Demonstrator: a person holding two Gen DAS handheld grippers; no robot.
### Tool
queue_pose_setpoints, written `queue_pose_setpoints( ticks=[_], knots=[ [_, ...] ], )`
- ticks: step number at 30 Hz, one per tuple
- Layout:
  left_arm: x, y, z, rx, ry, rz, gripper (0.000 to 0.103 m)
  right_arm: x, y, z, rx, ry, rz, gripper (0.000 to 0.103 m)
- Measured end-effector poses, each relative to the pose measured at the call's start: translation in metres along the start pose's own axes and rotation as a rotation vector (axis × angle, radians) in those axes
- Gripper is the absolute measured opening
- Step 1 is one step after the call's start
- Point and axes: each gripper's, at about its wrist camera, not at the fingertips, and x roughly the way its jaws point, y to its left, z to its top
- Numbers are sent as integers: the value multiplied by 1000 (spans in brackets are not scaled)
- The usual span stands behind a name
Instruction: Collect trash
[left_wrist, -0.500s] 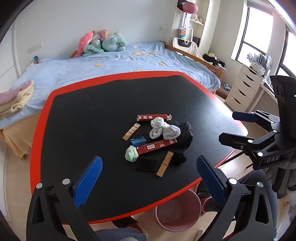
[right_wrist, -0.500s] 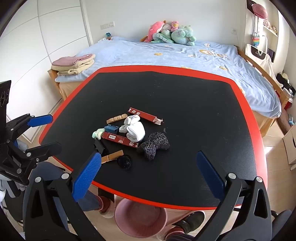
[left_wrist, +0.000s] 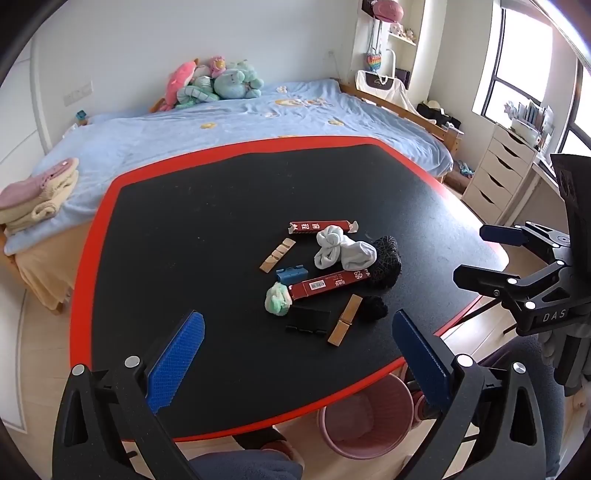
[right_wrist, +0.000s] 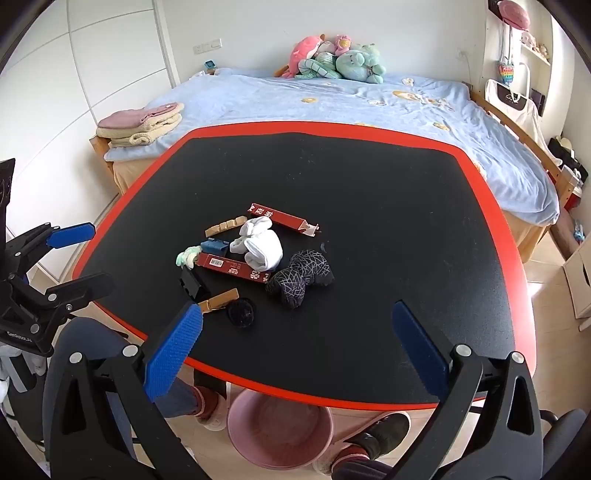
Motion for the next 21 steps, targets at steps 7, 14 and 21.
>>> queue_pose_setpoints(
  ticks=[7,14,21],
  knots=[
    [3,2,-3,-6,-5,3,98,0,1,0,0,0,2,100],
    [1,4,-3,-6,-9,0,98,-1,5,0,-6,-1,2,100],
    [0,3,-4,-6,-10,-2,98,-1,5,-1,-7,-1,3,100]
  ],
)
